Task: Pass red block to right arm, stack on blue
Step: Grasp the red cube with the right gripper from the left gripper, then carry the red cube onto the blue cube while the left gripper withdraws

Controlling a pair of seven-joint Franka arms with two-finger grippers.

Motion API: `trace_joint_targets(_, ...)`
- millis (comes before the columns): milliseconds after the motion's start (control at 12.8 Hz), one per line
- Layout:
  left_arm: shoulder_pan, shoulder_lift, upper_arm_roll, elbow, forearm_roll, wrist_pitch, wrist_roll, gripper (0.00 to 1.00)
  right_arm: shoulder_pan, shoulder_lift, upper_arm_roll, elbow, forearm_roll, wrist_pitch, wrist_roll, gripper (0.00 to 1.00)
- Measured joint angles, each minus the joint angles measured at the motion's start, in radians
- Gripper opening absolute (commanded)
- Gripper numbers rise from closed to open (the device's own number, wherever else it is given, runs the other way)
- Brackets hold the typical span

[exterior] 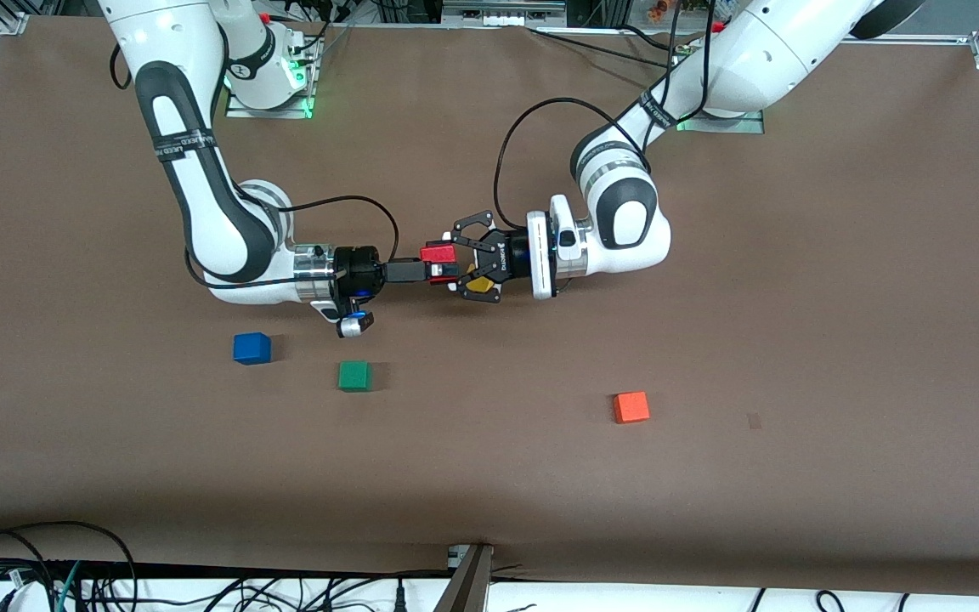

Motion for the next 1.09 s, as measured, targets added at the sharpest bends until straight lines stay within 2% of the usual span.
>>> trace_joint_targets(78, 0.0, 0.0, 0.0, 0.0, 0.0, 0.0, 0.0, 0.08, 0.0, -0.002, 0.0, -0.002, 0.0, 0.0, 0.0, 0.0)
trace_joint_targets(234, -0.001, 0.0, -0.001, 0.0, 0.0, 0.0, 0.0, 0.67, 0.0, -0.002, -0.001, -0.003, 0.0, 0.0, 0.0, 0.0)
trace_joint_targets(312, -0.001, 0.0, -0.001, 0.0, -0.001, 0.0, 0.0, 1.0, 0.0, -0.002, -0.001, -0.003, 0.0, -0.001, 0.0, 0.0)
trace_joint_targets(623, -0.001, 0.0, 0.0, -0.007, -0.002, -0.004, 0.005, 1.0, 0.0, -0.002, -0.013, -0.004, -0.003, -0.001, -0.004, 0.0)
trace_joint_targets(779, 0.006, 0.0, 0.0, -0.007, -0.003, -0.019, 0.003, 1.0, 0.0, -0.007, -0.039, 0.001, -0.066, -0.001, -0.007, 0.0)
trace_joint_targets(935, 0.021, 0.0, 0.0, -0.007, -0.004, -0.023, -0.01, 1.0, -0.001, -0.023, -0.09, 0.031, -0.221, -0.001, 0.016, 0.0)
trace_joint_targets(1091, 0.047, -0.002, 0.0, -0.007, -0.004, -0.03, -0.041, 1.0, -0.005, -0.042, -0.147, 0.096, -0.439, -0.001, 0.062, 0.0)
